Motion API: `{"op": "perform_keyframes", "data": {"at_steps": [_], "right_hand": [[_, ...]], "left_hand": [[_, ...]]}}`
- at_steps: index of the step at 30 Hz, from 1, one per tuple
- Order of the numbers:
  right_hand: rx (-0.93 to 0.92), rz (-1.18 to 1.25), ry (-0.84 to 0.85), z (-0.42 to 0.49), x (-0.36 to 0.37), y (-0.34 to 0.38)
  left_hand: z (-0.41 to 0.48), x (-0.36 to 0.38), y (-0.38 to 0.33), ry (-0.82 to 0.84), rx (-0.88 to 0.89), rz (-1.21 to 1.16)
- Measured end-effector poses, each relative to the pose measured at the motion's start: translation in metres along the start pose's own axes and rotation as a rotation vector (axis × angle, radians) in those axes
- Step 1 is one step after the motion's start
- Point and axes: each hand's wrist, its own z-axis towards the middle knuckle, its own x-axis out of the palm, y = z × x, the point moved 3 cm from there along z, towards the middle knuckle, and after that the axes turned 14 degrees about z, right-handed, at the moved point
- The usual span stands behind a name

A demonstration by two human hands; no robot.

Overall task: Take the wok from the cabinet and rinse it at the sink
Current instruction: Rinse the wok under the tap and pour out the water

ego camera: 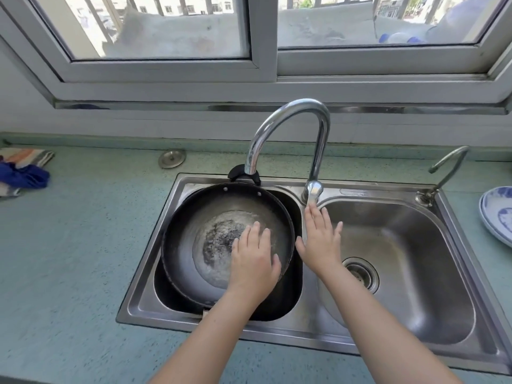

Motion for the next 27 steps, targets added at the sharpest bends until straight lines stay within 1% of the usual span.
{"op": "perform_keyframes", "data": {"at_steps": [4, 8, 11, 14, 19, 24, 27], "right_hand": [[0.06, 0.06, -0.017, -0.008, -0.004, 0.009], [0.055, 0.126, -0.058, -0.034, 0.006, 0.022], [0.026, 0.187, -0.088, -0.059, 0.019, 0.036], [0.012, 0.242, -0.083, -0.08, 0.03, 0.051], [0.035, 0.262, -0.059, -0.115, 0.049, 0.078], [0.034, 0.266, -0.061, -0.15, 0.072, 0.105], [0.051, 0.274, -0.046, -0.171, 0.085, 0.115]], "left_hand": [[-0.016, 0.004, 0.016, 0.011, -0.051, 0.003], [-0.036, 0.011, 0.03, 0.041, -0.058, -0.042], [-0.058, 0.019, 0.046, 0.027, -0.089, -0.114], [-0.08, 0.021, 0.064, 0.058, -0.125, -0.172], [-0.111, 0.027, 0.085, 0.104, -0.118, -0.229], [-0.14, 0.031, 0.1, 0.074, -0.13, -0.386], [-0.161, 0.035, 0.104, 0.157, -0.156, -0.533]]}}
